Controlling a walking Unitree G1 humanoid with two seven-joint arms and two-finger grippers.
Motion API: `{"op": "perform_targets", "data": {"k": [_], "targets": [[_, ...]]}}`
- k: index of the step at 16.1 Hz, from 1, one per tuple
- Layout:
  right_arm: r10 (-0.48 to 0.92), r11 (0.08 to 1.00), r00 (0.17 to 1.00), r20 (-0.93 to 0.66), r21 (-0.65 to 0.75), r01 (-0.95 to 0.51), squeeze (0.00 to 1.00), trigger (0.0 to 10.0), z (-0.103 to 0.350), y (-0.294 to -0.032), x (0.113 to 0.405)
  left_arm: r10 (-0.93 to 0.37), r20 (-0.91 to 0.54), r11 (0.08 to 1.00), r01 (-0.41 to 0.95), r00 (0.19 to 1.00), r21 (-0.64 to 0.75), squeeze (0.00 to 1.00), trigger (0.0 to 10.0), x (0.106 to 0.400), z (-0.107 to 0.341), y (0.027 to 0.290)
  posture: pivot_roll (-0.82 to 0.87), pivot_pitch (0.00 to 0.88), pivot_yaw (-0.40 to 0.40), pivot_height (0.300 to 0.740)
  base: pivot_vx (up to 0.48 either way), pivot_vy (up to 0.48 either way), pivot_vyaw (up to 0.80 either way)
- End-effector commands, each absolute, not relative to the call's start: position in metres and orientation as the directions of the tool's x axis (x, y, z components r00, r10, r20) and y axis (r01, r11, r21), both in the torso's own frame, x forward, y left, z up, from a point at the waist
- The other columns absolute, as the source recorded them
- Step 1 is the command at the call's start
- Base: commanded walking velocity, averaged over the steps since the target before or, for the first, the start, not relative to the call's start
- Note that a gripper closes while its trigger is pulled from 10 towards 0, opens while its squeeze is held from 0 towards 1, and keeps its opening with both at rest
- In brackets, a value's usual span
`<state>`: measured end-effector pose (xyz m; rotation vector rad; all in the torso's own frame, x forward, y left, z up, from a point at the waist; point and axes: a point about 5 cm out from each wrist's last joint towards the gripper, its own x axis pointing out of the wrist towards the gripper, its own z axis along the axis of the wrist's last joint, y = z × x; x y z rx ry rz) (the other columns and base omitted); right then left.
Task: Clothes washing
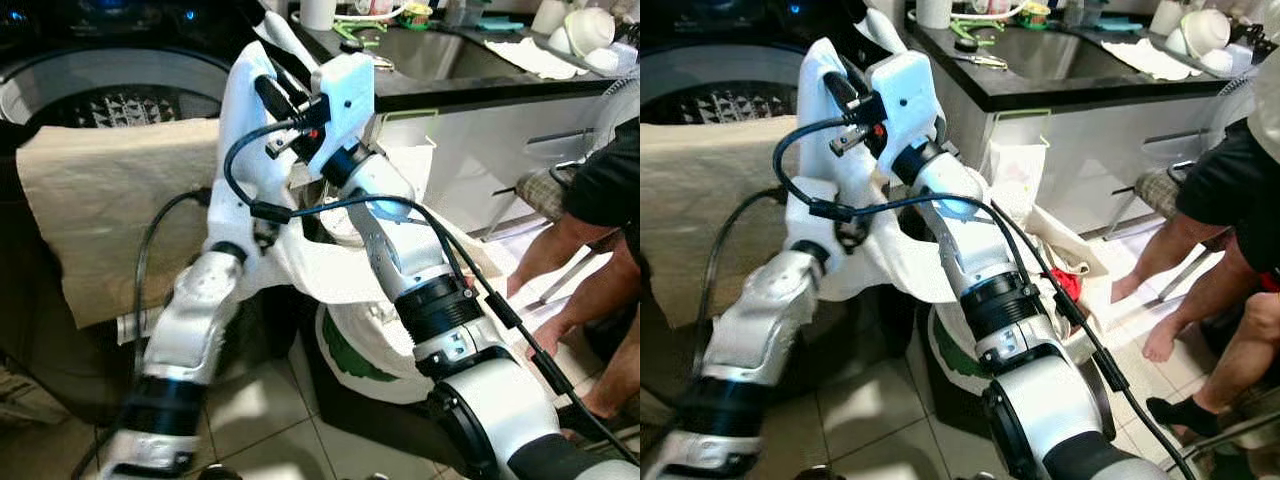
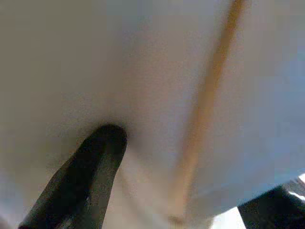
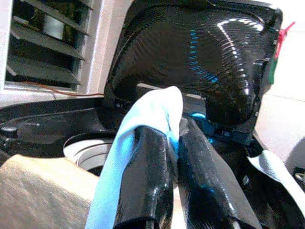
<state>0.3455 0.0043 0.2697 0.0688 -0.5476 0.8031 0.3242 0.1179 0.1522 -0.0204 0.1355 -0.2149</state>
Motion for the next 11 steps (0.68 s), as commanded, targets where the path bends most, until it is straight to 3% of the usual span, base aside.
{"op": "perform_targets", "data": {"k": [1, 4, 5, 6, 11], "targets": [[0.651, 0.677, 0.552, 0.521, -0.069, -0.733, 0.0, 10.0, 0.269, 0.022, 0.333, -0.271, -0.116, 0.96, 0.26, 0.956, -0.098, 0.0, 10.0, 0.323, 0.161, 0.104, 0.1, 0.0, -0.076, 0.74, 0.0, 0.0, 0.0], [0.655, 0.678, 0.559, 0.508, -0.07, -0.732, 0.0, 10.0, 0.268, 0.026, 0.334, -0.356, -0.116, 0.927, 0.335, 0.927, -0.165, 0.0, 10.0, 0.317, 0.16, 0.081, 0.12, 0.0, -0.086, 0.74, 0.0, 0.0, 0.0], [0.654, 0.68, 0.563, 0.505, -0.067, -0.73, 0.0, 10.0, 0.268, 0.027, 0.334, -0.37, -0.108, 0.92, 0.348, 0.923, -0.18, 0.05, 10.0, 0.316, 0.161, 0.079, 0.12, 0.0, -0.088, 0.74, 0.0, 0.0, 0.0], [0.651, 0.685, 0.572, 0.499, -0.063, -0.726, 0.0, 10.0, 0.267, 0.027, 0.335, -0.392, -0.099, 0.909, 0.369, 0.914, -0.194, 1.0, 10.0, 0.314, 0.162, 0.076, 0.13, 0.0, -0.092, 0.74, 0.0, 0.0, 0.0], [0.63, 0.703, 0.609, 0.481, -0.019, -0.711, 0.0, 10.0, 0.264, 0.025, 0.338, -0.406, -0.106, 0.909, 0.39, 0.908, -0.145, 1.0, 10.0, 0.313, 0.162, 0.07, 0.12, 0.0, -0.088, 0.74, 0.0, 0.0, 0.0]]}}
